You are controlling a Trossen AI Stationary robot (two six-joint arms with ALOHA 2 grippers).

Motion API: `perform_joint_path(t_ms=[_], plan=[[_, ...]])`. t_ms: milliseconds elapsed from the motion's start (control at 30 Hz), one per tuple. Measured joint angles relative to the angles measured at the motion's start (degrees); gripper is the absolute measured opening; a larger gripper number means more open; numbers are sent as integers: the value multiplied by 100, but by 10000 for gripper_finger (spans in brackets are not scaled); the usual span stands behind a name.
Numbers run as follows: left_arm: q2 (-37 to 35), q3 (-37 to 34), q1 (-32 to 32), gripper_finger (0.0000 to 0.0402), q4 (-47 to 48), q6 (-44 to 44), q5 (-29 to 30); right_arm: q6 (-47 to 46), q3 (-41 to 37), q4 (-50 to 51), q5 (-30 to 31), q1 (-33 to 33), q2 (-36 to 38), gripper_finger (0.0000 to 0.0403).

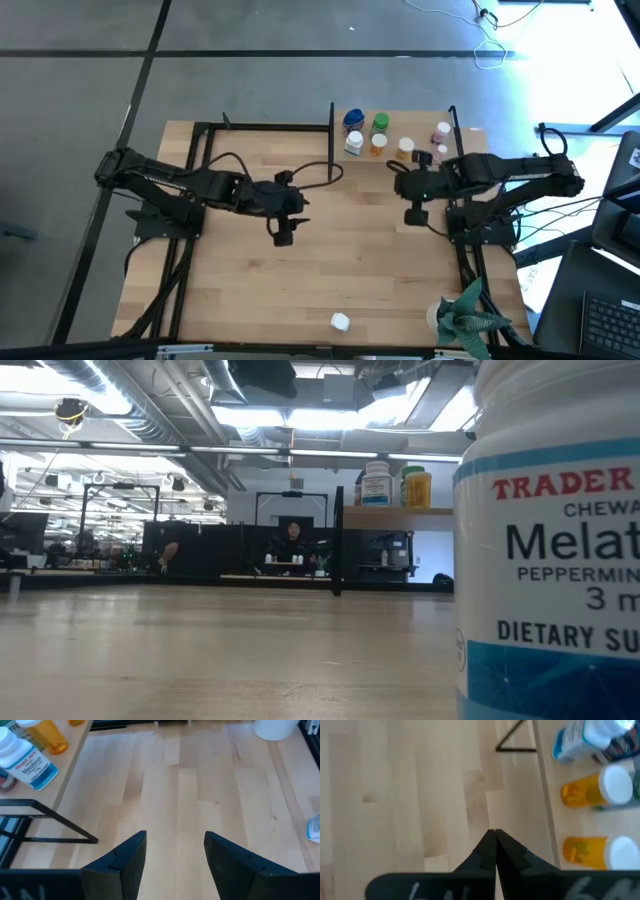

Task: Pick and place medicine bottles onto shelf by color
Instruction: Adjust the orange medicine bottle on the shelf

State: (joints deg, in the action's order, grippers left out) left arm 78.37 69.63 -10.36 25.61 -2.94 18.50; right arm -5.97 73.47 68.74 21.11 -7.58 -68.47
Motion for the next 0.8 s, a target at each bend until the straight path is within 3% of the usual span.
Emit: perform_joint_path(t_ms=[133,367,467,633,800], plan=[[0,0,-74,193,4,2,0,-83,-196,26,19,312,0,5],[0,0,-66,193,7,2,4,249,-457,-141,-82,1540,0,5],[0,0,-65,193,7,2,4,514,-457,-285,-255,2052,-4,5],[0,0,-65,193,5,4,13,897,-459,-417,-1057,2812,-307,5],[0,0,-65,193,7,4,17,972,-464,-366,-1033,3169,-775,5]])
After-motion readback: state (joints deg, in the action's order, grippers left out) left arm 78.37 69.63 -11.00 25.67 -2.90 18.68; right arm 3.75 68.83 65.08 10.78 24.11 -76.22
